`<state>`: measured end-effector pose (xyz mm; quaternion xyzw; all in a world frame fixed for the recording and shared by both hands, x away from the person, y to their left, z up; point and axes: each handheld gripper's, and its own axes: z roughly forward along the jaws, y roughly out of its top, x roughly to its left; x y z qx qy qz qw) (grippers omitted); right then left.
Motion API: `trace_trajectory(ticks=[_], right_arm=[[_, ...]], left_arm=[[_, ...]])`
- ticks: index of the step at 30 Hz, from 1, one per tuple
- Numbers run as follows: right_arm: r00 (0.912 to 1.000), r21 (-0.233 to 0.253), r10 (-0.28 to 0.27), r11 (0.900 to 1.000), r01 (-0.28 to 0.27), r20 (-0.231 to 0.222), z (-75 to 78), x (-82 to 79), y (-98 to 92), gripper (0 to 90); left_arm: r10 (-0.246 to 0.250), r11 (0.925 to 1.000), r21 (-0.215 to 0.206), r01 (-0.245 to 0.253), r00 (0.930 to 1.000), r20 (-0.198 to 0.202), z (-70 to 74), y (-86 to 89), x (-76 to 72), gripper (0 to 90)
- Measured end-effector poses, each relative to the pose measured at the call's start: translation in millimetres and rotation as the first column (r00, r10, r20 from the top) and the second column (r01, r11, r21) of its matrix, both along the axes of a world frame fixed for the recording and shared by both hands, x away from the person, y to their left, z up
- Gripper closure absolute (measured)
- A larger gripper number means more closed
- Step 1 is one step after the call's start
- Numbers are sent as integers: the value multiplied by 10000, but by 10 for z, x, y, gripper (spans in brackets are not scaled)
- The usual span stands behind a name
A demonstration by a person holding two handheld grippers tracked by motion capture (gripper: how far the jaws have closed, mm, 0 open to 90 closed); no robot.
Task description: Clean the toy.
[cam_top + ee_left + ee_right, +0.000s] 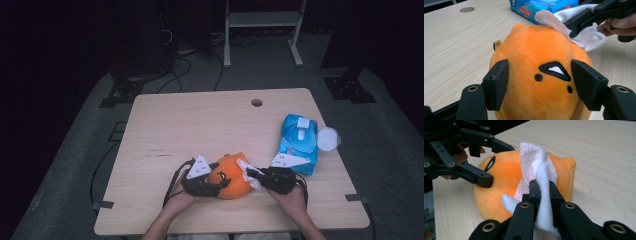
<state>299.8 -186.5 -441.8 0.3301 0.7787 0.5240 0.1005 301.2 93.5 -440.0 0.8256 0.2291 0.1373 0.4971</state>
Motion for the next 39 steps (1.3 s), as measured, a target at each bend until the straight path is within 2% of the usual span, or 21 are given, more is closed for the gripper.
trace_trajectory(ticks=[2,5,8,9,13,16,17,19,20,21,22,24,25,28,30,31,33,37,39], right_arm=[[9999,113,-30,9999,31,-118,-11,2,-10,846],[10000,107,25,9999,-25,60,42,-16,42,845],[9999,131,22,9999,-23,128,59,18,45,844],[9999,330,-130,9994,131,-61,27,60,0,844],[9992,457,-335,9984,346,-230,-9,111,-66,841],[9984,484,-372,9981,392,-429,-33,135,-116,842],[9980,514,-385,9978,411,-497,-40,132,-121,843],[9972,753,-284,9966,337,-698,-54,112,-112,846],[9977,804,-148,9966,201,-665,-44,94,-89,846],[9986,825,79,9966,-35,-528,5,58,-26,846],[9986,825,79,9966,-35,-528,5,58,-26,846],[9993,699,169,9974,-146,-320,45,43,11,845],[9994,685,41,9976,-18,-332,34,64,-7,846],[9986,742,-159,9970,196,-501,-15,95,-56,845],[9967,632,-566,9962,602,-575,-77,128,-132,845],[9963,695,-582,9956,626,-639,-78,132,-161,845],[9963,664,-587,9958,628,-629,-64,121,-154,845],[9993,857,-268,9959,290,-271,38,91,-75,844],[9994,842,-248,9961,267,-232,55,100,-71,844]], left_arm=[[-81,9999,129,80,9999,69,3,-11,-10,340],[-323,9993,213,319,9993,191,2,-36,-29,344],[-572,9976,413,553,9972,482,3,-77,-65,356],[-663,9969,455,638,9962,558,2,-93,-79,360],[-956,9929,790,891,9921,818,19,-129,-117,360],[-620,9974,415,597,9965,566,83,-104,-85,268],[-314,9995,79,311,9988,387,105,-93,-60,234],[27,10000,55,-28,9999,154,105,-84,-28,173],[36,9999,104,-37,10000,42,88,-85,-18,175],[-49,9998,193,50,10000,-57,56,-81,-14,243],[-137,9997,194,137,9999,8,40,-80,-19,243],[-373,9987,352,367,9992,154,37,-74,-38,300],[-484,9979,451,472,9985,256,38,-73,-50,334],[-638,9970,461,623,9975,319,22,-78,-71,347],[-759,9955,601,731,9960,468,26,-90,-87,349],[-783,9955,573,755,9957,485,25,-94,-91,351],[-934,9939,642,900,9943,521,22,-96,-95,352],[-1219,9900,796,1164,9902,687,23,-115,-120,362],[-1300,9882,913,1227,9884,789,28,-125,-136,362]])
